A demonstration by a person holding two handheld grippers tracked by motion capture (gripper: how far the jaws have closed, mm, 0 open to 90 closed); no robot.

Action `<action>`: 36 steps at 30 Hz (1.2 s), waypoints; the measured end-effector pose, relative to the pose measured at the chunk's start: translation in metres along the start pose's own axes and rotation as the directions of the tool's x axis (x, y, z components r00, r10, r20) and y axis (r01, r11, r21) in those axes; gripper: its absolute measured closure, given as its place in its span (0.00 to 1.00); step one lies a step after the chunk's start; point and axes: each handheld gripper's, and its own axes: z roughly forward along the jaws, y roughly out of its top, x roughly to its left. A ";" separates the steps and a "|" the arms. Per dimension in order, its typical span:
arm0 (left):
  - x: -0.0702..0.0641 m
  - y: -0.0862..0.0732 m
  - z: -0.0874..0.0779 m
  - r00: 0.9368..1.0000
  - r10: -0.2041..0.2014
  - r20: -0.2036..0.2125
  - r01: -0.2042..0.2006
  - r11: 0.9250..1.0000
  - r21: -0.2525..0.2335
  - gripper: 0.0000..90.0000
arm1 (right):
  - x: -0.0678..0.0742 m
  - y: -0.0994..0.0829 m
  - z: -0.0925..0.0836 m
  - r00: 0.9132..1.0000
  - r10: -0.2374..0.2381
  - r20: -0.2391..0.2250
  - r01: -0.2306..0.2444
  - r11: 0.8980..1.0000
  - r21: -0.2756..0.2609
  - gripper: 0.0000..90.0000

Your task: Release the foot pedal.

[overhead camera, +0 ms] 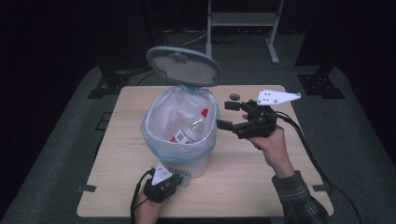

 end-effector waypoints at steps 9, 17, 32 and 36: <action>0.005 0.002 -0.023 1.000 0.002 -0.005 -0.002 1.000 -0.023 0.67 | -0.007 -0.027 -0.027 0.996 -0.007 0.089 0.001 0.997 0.075 0.24; 0.016 -0.001 -0.040 1.000 -0.012 -0.020 0.012 1.000 -0.009 0.45 | -0.016 -0.058 -0.045 0.987 0.002 0.159 -0.025 0.990 0.142 0.19; 0.041 -0.012 -0.047 0.996 -0.027 -0.084 0.033 0.997 0.066 0.11 | -0.033 -0.110 -0.069 0.958 0.035 0.284 -0.104 0.967 0.232 0.09; 0.046 -0.014 -0.046 0.995 -0.010 -0.098 0.018 0.997 0.078 0.06 | -0.037 -0.122 -0.079 0.950 0.050 0.308 -0.126 0.964 0.233 0.09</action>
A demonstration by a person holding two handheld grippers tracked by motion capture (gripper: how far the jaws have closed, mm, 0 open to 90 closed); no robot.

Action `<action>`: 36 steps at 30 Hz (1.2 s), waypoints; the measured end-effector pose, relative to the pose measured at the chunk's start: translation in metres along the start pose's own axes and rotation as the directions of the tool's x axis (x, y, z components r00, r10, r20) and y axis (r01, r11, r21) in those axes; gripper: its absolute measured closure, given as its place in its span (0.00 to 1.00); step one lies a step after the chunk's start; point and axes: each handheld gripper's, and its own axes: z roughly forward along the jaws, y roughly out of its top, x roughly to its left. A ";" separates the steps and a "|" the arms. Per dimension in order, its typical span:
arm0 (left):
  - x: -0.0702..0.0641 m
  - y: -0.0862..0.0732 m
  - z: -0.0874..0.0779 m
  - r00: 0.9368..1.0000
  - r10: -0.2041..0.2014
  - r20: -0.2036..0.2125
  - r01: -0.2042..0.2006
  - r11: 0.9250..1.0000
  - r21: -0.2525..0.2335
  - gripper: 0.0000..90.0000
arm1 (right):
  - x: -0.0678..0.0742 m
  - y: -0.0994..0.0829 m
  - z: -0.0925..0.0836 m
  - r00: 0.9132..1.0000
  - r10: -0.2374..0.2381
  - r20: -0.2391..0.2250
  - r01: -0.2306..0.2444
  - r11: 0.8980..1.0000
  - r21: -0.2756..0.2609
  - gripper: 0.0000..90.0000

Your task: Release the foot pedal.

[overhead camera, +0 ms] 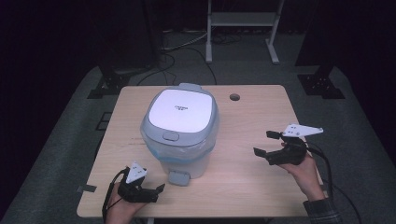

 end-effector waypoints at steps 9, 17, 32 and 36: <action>0.014 -0.006 0.003 1.000 0.021 -0.009 -0.021 0.999 0.036 0.00 | -0.009 -0.028 -0.001 0.997 -0.008 0.077 0.001 0.997 0.080 0.02; 0.021 -0.010 0.006 0.999 0.049 -0.020 -0.048 0.997 0.059 0.00 | -0.014 -0.052 0.006 0.993 -0.032 0.115 0.015 0.990 0.141 0.02; 0.032 -0.017 0.014 0.999 0.050 -0.017 -0.049 0.995 0.082 0.00 | -0.026 -0.083 0.027 0.984 -0.072 0.165 0.029 0.967 0.253 0.01; 0.035 -0.019 0.014 0.999 0.043 0.000 -0.043 0.996 0.073 0.00 | -0.027 -0.086 0.030 0.984 -0.068 0.165 0.022 0.964 0.265 0.01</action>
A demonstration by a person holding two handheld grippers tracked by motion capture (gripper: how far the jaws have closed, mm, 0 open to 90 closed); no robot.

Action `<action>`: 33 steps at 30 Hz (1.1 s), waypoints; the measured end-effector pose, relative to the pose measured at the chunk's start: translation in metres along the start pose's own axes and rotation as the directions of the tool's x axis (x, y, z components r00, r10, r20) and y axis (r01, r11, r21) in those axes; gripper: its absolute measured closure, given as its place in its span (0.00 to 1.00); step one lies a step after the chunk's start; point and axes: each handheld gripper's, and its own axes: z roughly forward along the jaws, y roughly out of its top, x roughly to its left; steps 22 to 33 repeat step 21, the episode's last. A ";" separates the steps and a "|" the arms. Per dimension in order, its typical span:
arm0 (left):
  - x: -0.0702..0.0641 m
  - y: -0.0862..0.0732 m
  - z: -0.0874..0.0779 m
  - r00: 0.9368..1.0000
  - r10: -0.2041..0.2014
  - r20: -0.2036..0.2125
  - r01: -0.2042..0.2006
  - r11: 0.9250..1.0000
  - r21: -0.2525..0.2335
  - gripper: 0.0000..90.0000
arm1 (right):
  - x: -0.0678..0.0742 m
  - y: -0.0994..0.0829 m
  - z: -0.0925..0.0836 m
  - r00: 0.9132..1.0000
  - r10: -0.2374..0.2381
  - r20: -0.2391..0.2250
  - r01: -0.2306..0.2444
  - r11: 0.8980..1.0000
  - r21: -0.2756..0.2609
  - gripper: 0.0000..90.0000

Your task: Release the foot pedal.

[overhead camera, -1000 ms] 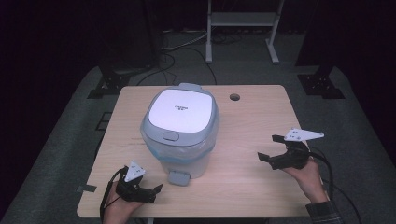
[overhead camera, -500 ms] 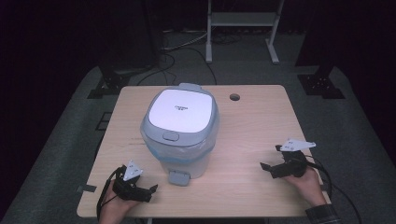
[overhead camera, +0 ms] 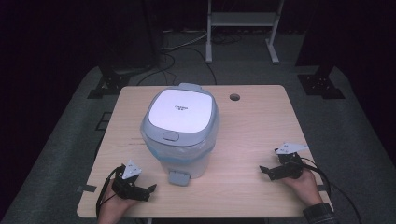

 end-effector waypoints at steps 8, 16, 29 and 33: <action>0.002 -0.001 0.001 1.000 -0.013 0.019 0.013 1.000 -0.007 0.00 | -0.002 -0.001 0.003 1.000 0.020 -0.009 -0.020 0.999 0.029 0.01; 0.002 -0.001 0.001 1.000 -0.013 0.017 0.013 1.000 -0.007 0.00 | -0.005 -0.001 0.004 0.999 0.036 -0.015 -0.035 0.999 0.034 0.01; 0.002 -0.001 0.001 1.000 -0.014 0.018 0.014 1.000 -0.007 0.00 | -0.005 -0.001 0.004 0.999 0.036 -0.015 -0.035 0.999 0.034 0.01; 0.002 -0.001 0.001 1.000 -0.014 0.018 0.014 1.000 -0.007 0.00 | -0.005 -0.001 0.004 0.999 0.036 -0.015 -0.035 0.999 0.034 0.01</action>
